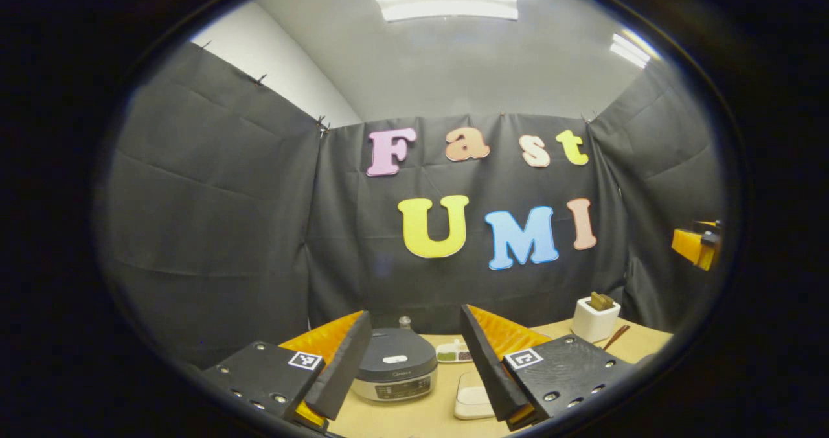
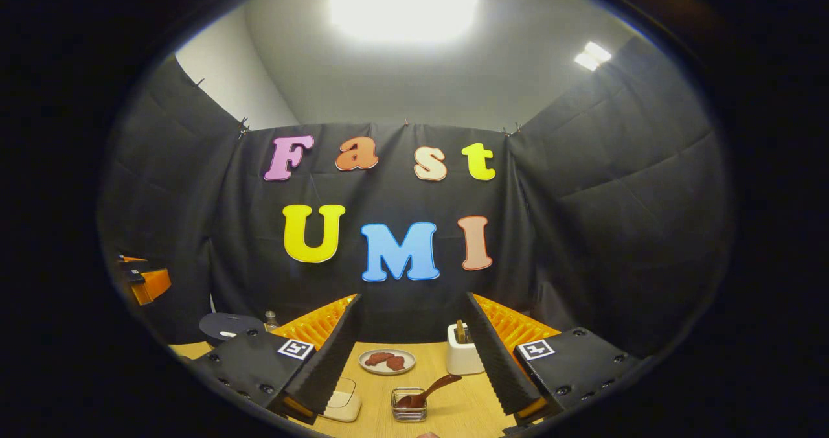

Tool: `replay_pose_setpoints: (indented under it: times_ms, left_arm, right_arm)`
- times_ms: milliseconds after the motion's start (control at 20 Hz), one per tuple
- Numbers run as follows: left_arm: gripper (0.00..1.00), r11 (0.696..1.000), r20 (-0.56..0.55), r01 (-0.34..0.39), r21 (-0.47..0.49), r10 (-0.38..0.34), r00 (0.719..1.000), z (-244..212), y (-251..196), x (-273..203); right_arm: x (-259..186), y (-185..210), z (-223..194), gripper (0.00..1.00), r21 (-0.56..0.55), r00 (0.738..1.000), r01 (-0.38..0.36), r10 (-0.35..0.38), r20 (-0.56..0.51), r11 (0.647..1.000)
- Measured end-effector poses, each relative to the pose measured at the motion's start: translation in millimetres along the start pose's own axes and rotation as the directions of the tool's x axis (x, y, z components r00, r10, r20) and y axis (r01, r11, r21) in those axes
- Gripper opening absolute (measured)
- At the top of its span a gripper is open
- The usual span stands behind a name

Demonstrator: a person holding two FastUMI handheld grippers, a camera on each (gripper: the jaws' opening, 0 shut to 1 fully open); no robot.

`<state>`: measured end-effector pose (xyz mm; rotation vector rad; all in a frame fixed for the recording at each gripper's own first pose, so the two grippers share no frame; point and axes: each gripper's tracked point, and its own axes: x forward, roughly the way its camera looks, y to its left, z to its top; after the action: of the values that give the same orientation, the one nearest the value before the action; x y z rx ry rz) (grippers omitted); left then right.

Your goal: Close the left gripper, press the button to open the rice cooker; take a wooden spoon from the chopstick holder with the right hand, scoop a spoonful of rice and pour it into the rice cooker, then put the wooden spoon back into the chopstick holder.

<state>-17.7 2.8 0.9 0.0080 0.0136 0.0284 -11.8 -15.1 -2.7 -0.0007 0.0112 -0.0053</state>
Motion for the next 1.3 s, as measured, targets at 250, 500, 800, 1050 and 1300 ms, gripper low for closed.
replay_pose_setpoints:
  times_ms: [250, 500, 800, 1050, 1300]
  left_arm:
    - [0.86, 1.000, 0.002, -0.003, 0.007, 0.003, 1.000, 2.5, -1.0, 1.6]
    - [0.86, 1.000, 0.020, -0.002, 0.029, 0.002, 1.000, 11.2, -5.4, 4.7]
    - [0.55, 0.999, 0.043, 0.011, 0.039, -0.013, 0.999, 22.3, -22.1, 2.9]
    - [0.13, 0.998, 0.057, -0.002, 0.062, -0.002, 0.998, 24.9, -34.3, 1.8]
    - [0.00, 0.998, 0.044, 0.015, 0.057, -0.018, 0.999, 24.5, -53.8, 1.7]
  right_arm:
    - [4.6, -5.6, -4.3, 0.96, 0.004, 1.000, -0.004, 0.004, -0.010, 1.000]
    - [8.9, -10.2, -7.5, 0.98, 0.010, 1.000, -0.004, 0.004, -0.012, 1.000]
    - [13.0, -14.6, -11.1, 0.98, 0.005, 1.000, -0.023, 0.024, -0.010, 1.000]
    - [17.1, -22.4, -16.6, 0.96, -0.002, 0.999, -0.052, 0.052, -0.013, 0.999]
    - [19.5, -31.2, -25.8, 0.98, 0.014, 0.995, -0.093, 0.093, -0.022, 0.996]
